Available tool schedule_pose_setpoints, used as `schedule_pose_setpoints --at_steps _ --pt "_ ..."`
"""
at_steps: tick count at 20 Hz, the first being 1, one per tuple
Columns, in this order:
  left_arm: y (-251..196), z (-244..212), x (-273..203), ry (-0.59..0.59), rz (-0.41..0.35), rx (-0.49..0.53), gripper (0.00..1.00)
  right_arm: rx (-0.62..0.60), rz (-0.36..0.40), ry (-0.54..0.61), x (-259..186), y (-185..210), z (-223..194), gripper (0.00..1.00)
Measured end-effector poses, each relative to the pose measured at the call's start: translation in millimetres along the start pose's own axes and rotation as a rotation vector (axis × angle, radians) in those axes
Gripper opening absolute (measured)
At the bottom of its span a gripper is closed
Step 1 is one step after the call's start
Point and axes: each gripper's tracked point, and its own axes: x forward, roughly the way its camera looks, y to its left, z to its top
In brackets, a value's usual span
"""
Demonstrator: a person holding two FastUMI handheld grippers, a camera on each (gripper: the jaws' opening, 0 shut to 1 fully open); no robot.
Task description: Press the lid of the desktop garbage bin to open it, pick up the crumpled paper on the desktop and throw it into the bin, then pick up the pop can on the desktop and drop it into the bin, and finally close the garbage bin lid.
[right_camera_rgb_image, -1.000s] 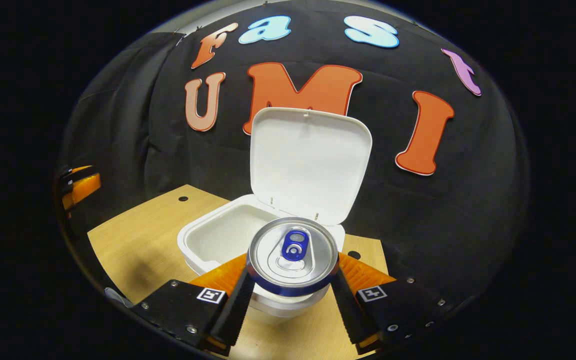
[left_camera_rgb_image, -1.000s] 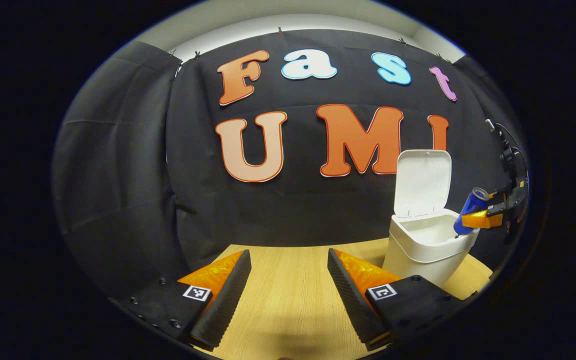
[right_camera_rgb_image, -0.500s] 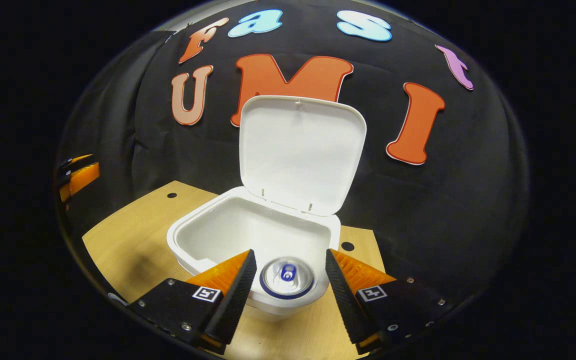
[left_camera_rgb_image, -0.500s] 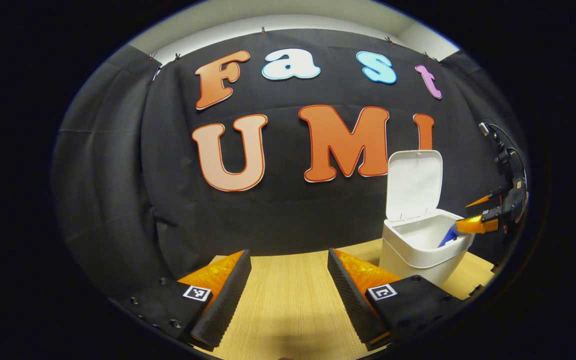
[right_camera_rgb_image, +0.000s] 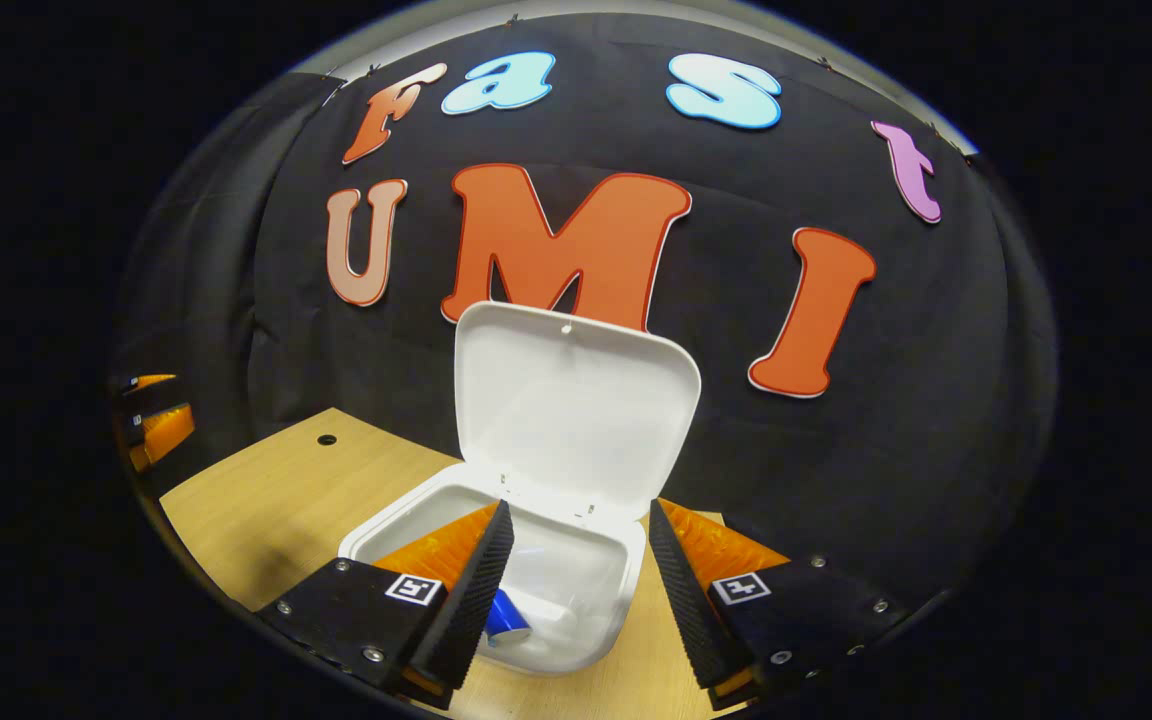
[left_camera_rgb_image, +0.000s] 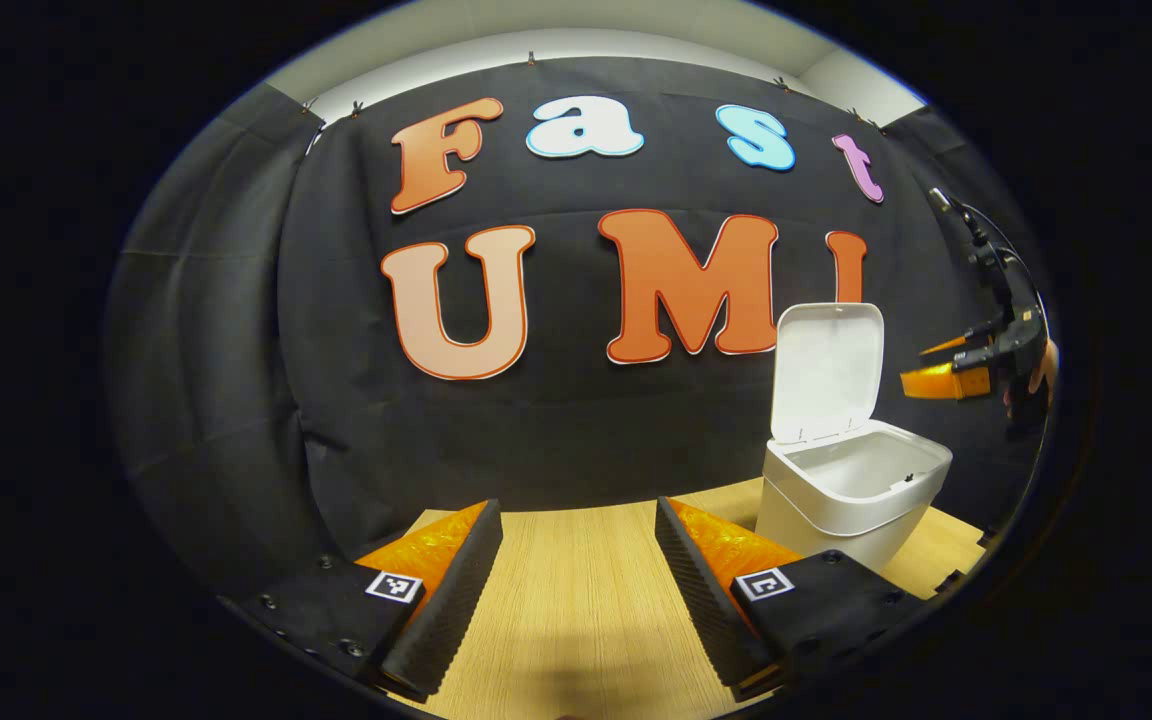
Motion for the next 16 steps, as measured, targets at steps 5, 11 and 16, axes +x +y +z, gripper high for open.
schedule_pose_setpoints --at_steps 5,11,16 --pt "21.4 -5.1 -5.8 0.006 0.042 -0.008 0.98 -0.026 -0.014 -0.050 7.4 1.0 49.4 0.83" --pt "46.7 -6.0 -9.0 0.001 0.093 -0.021 0.98 -0.033 -0.030 -0.139 25.3 -3.6 110.3 0.83" --pt "61.6 -5.9 -8.3 -0.009 0.130 -0.032 0.98 -0.030 -0.030 -0.148 49.1 -0.4 132.1 0.83"
